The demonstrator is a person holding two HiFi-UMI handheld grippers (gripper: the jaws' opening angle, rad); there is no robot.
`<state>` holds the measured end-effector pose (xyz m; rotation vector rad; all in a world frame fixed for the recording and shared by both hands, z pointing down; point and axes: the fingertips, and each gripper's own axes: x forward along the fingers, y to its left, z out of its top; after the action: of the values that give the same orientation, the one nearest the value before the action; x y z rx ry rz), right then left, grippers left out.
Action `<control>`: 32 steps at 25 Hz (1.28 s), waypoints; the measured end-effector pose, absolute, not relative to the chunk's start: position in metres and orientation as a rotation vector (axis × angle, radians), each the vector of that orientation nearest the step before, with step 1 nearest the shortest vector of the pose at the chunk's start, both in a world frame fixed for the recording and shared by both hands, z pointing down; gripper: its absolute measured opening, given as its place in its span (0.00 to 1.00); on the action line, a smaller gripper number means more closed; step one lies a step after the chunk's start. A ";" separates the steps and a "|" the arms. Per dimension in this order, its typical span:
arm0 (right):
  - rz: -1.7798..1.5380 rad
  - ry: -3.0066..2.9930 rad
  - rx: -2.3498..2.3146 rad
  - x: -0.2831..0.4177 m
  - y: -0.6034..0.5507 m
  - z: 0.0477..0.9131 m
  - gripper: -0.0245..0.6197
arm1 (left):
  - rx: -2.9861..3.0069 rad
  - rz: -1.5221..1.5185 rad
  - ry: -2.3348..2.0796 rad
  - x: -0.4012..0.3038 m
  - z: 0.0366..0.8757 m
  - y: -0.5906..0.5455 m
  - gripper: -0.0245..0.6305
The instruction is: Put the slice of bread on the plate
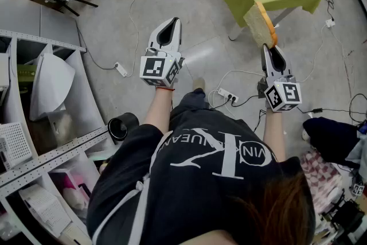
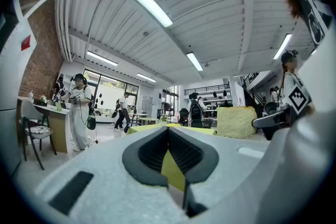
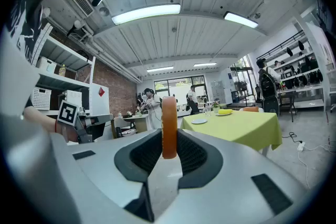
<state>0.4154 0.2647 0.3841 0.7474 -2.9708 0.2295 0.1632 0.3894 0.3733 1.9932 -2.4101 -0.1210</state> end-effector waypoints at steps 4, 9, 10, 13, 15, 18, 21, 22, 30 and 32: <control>0.238 -2.973 0.757 0.400 0.254 0.386 0.17 | 1.991 -0.125 -2.410 0.146 0.377 0.379 0.04; 0.237 -2.957 0.768 0.377 0.244 0.392 0.17 | 1.999 -0.117 -2.398 0.120 0.381 0.367 0.04; 0.237 -2.955 0.770 0.371 0.241 0.392 0.17 | 2.001 -0.117 -2.396 0.114 0.381 0.364 0.04; 0.245 -2.955 0.781 0.351 0.230 0.395 0.17 | 2.011 -0.118 -2.392 0.093 0.381 0.354 0.04; 0.270 -2.959 0.799 0.337 0.223 0.396 0.17 | 2.016 -0.113 -2.394 0.078 0.381 0.350 0.04; 0.310 -2.975 0.817 0.318 0.217 0.398 0.17 | 1.998 -0.113 -2.411 0.053 0.382 0.350 0.04; 0.325 -2.986 0.807 0.300 0.213 0.398 0.17 | 1.960 -0.133 -2.429 0.033 0.384 0.352 0.04; 0.332 -2.987 0.799 0.296 0.212 0.398 0.17 | 1.948 -0.136 -2.428 0.029 0.386 0.352 0.04; 0.366 -2.983 0.787 0.272 0.188 0.401 0.17 | 1.916 -0.129 -2.405 0.007 0.400 0.335 0.04; 0.374 -2.975 0.784 0.267 0.180 0.405 0.17 | 1.913 -0.127 -2.399 0.003 0.402 0.326 0.04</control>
<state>0.2674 0.1796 0.4052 0.7840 -2.9753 0.3737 0.0026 0.3256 0.4025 1.9133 -2.3995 -0.1272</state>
